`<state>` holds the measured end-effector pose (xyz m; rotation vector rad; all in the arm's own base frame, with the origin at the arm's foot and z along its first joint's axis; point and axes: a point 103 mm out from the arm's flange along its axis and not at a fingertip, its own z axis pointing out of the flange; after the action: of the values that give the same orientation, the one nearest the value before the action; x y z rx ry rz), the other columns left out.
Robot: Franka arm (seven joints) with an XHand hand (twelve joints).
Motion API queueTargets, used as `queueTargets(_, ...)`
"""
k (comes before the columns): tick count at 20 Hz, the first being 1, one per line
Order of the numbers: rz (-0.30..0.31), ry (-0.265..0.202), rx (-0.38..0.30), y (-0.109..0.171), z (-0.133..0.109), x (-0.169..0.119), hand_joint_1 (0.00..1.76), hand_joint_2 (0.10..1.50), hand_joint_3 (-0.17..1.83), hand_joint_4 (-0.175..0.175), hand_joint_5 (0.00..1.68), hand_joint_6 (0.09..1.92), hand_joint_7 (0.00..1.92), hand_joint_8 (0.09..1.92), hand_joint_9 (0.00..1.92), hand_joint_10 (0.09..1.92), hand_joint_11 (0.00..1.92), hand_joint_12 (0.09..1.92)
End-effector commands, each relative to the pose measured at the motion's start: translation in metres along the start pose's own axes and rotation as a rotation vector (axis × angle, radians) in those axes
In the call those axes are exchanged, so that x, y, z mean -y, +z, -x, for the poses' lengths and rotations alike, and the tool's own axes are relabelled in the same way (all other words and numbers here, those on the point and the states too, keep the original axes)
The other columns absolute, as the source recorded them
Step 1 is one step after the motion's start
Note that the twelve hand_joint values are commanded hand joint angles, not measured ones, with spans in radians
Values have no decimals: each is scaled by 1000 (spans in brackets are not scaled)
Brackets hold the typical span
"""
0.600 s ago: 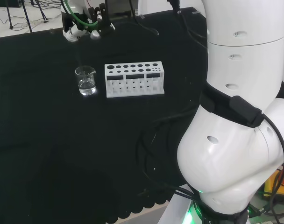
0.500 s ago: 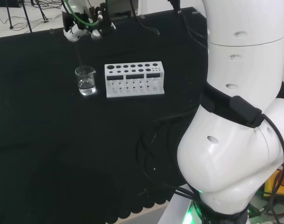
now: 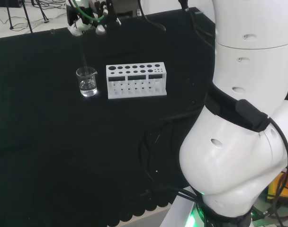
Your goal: Put the glass rod back on the white test tube rack.
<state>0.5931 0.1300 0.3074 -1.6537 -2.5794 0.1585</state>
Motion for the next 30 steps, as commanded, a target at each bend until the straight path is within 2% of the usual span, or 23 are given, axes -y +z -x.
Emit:
queueTargets(1,36,33,-20,-30,9,14,1307,1109,-175,-175,1424,87,1099,1135,1535,954,1665,630)
queueTargets(4,64,63,-31,-52,17,26,1307,1109,-175,-175,1424,87,1099,1136,1535,955,1665,630)
queueTargets(7,67,88,-40,-64,27,43,1307,1109,-175,-175,1424,87,1099,1135,1535,955,1665,630)
queueTargets(13,54,183,-38,-67,61,81,1307,1109,-175,-175,1425,87,1099,1136,1534,955,1665,631)
queueTargets(20,45,257,-19,-63,95,109,1307,1109,-175,-175,1424,87,1099,1136,1534,956,1665,631)
queueTargets(24,32,270,-17,-56,104,123,1307,1109,-175,-175,1425,87,1099,1136,1534,956,1664,632)
queueTargets(30,24,260,-20,-44,105,119,1307,1109,-175,-175,1424,87,1099,1136,1534,957,1664,632)
